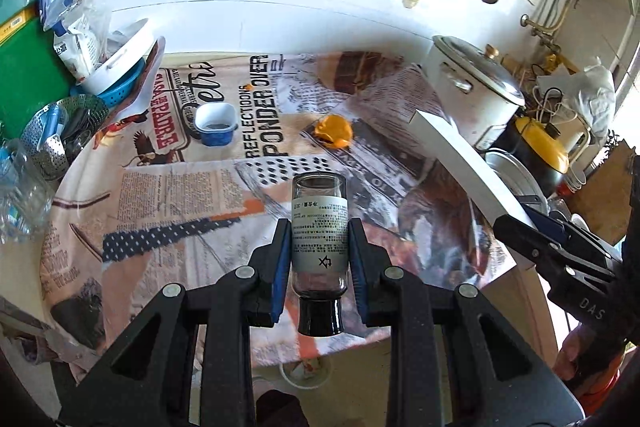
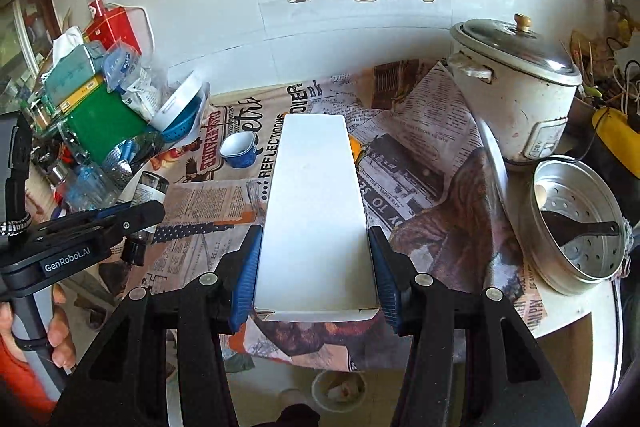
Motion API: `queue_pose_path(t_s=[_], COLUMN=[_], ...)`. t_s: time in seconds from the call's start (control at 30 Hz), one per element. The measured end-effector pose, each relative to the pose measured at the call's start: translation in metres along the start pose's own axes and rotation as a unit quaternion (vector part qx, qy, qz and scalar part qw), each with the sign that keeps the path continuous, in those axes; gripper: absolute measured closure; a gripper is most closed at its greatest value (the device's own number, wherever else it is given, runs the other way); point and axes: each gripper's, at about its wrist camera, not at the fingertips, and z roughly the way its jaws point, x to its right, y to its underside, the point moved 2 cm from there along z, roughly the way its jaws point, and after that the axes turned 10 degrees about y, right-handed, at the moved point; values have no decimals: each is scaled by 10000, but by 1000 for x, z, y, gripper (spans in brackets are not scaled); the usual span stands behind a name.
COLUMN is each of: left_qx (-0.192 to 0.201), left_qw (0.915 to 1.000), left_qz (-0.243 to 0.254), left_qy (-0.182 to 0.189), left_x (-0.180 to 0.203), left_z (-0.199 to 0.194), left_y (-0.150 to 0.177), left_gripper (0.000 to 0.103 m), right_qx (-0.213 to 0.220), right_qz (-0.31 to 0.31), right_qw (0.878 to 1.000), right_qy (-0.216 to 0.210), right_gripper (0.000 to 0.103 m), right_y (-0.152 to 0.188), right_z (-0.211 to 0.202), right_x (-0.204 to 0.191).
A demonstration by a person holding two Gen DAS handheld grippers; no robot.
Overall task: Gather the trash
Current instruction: 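Carry the white box and brown bottle down over the floor bin with both grippers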
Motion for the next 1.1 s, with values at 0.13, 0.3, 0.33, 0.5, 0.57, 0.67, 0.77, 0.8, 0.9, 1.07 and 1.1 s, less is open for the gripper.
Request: queue_pose_path(t_s=[0.13, 0.3, 0.33, 0.5, 0.57, 0.67, 0.77, 0.8, 0.9, 1.07, 1.1], left_qx=[65, 93, 95, 46, -24, -162, -321, -392, -618, -1038, -1113], left_qw=[9998, 9994, 9992, 9988, 9987, 9985, 9980, 9977, 9962, 9923, 9915], left_qz=[-156, -310, -335, -437, -449, -438, -446, -448, -537, -617, -620], left_qy=[-63, -148, -175, -219, -229, -283, -298, -315, -311, -291, -270], left_x=[38, 84, 94, 135, 145, 155, 155, 153, 143, 110, 102], left_z=[-3, -7, -8, -16, -19, -21, -18, -15, -2, 32, 41], left_y=[36, 83, 91, 127, 138, 155, 172, 178, 196, 231, 237], left_gripper=[76, 76, 76, 76, 76, 76, 76, 76, 76, 76, 76], right_qx=[57, 12, 12, -53, -120, -260, -412, -469, -702, -1122, -1179], right_qz=[-47, -75, -85, -117, -110, -84, -56, -47, 9, 179, 239], right_qw=[9999, 9997, 9996, 9994, 9993, 9988, 9982, 9979, 9966, 9924, 9916], right_qy=[-127, -242, -262, -332, -351, -402, -428, -433, -428, -462, -485], right_gripper=[55, 55, 55, 55, 55, 55, 55, 55, 55, 55, 55], right_y=[29, 68, 75, 103, 112, 127, 145, 151, 171, 205, 212], right_z=[-30, -67, -74, -102, -107, -111, -111, -109, -99, -70, -62], right_x=[24, 61, 67, 92, 97, 102, 102, 101, 98, 87, 84])
